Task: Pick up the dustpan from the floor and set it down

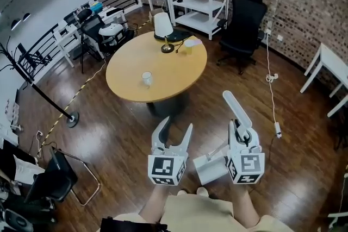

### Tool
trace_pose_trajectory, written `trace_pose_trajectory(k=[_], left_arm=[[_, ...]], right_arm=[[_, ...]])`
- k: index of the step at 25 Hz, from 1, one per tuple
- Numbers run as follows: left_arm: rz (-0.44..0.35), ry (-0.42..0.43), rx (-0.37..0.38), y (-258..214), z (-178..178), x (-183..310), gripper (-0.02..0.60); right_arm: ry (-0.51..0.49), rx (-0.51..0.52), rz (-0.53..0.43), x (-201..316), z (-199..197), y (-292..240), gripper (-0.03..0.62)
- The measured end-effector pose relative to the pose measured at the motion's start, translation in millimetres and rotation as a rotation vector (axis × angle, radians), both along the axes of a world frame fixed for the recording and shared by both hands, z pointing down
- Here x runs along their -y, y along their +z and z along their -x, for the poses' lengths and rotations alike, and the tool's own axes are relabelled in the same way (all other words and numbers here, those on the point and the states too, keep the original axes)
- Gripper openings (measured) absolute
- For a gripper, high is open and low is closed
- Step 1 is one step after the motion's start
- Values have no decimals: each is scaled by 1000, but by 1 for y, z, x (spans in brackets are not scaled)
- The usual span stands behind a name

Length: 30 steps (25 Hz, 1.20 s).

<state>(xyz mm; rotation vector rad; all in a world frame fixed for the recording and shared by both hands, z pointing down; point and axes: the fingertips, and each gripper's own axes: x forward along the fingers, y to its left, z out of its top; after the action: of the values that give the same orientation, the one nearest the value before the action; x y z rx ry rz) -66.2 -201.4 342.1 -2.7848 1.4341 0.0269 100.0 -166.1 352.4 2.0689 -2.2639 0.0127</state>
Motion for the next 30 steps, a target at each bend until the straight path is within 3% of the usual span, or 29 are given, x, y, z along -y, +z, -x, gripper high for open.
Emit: trace_pose_trajectory(k=[7, 14, 18, 21, 25, 30], left_arm=[[55, 139, 66, 37, -71, -12, 249], [124, 288, 139, 92, -143, -25, 240], [161, 373, 197, 140, -186, -28, 240], [191, 407, 203, 177, -220, -27, 206], [222, 497, 238, 231, -267, -35, 232], [281, 531, 287, 286, -291, -39, 241]], right_arm=[[121, 34, 51, -28, -60, 32, 57], [129, 25, 72, -42, -122, 82, 57], [147, 49, 147, -45, -164, 140, 57], [166, 85, 208, -46, -198, 197, 61], [155, 91, 327, -51, -232, 277, 63], [138, 79, 453, -54, -253, 351, 64]])
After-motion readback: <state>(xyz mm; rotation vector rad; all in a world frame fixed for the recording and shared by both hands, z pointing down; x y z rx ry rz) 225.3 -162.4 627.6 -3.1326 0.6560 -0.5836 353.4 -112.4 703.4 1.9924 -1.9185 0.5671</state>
